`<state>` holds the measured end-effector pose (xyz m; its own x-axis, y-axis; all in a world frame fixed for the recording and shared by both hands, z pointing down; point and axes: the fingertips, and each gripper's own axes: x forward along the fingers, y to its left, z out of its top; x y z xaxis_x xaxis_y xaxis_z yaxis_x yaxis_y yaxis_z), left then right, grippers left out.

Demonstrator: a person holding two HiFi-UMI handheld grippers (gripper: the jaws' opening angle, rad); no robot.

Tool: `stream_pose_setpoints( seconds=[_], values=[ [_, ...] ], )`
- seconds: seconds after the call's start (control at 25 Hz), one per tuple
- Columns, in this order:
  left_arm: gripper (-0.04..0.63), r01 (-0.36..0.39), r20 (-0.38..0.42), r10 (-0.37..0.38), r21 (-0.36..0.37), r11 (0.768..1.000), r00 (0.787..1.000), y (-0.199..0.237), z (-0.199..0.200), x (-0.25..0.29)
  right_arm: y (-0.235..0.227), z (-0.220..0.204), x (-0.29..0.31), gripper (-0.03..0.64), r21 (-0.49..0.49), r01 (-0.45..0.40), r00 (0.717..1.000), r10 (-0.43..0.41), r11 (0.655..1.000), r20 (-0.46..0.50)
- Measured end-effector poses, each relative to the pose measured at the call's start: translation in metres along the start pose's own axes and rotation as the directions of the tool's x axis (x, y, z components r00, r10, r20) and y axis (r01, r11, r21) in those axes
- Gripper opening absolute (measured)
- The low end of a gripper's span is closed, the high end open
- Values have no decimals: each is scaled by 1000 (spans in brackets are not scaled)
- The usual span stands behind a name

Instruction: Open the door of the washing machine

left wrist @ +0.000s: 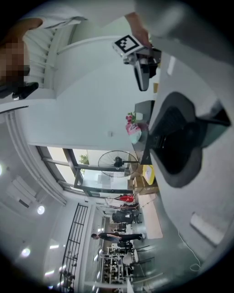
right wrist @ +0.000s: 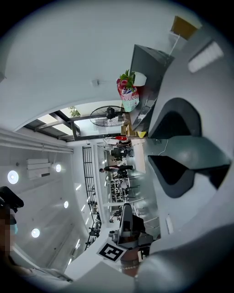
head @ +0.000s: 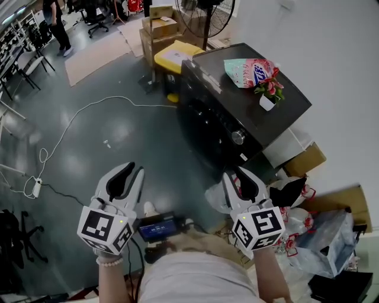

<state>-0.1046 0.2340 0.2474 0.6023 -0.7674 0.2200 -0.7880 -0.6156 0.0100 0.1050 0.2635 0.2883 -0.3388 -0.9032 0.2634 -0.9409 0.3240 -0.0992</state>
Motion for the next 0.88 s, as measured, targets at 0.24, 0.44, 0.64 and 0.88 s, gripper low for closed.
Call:
stream_pose_setpoints(
  seconds=[0.24,0.44,0.64,0.88],
  values=[
    [80,22,1,-22,10,1000,1000,-11,5,6,-10,1,-8,101,13,20,1000,-20,1000,13],
    [80,50,-7,-50,29,998,999,-16,7,17,-18,-2,-8,101,12,36,999,-36,999,8],
    [80,87,-20,-86,30,996,996,-15,4,32,-21,-3,0,101,-5,46,999,-46,999,0],
    [80,115,-26,-114,21,993,993,-8,4,58,-36,2,14,101,-7,69,998,-69,998,-2]
  ],
)
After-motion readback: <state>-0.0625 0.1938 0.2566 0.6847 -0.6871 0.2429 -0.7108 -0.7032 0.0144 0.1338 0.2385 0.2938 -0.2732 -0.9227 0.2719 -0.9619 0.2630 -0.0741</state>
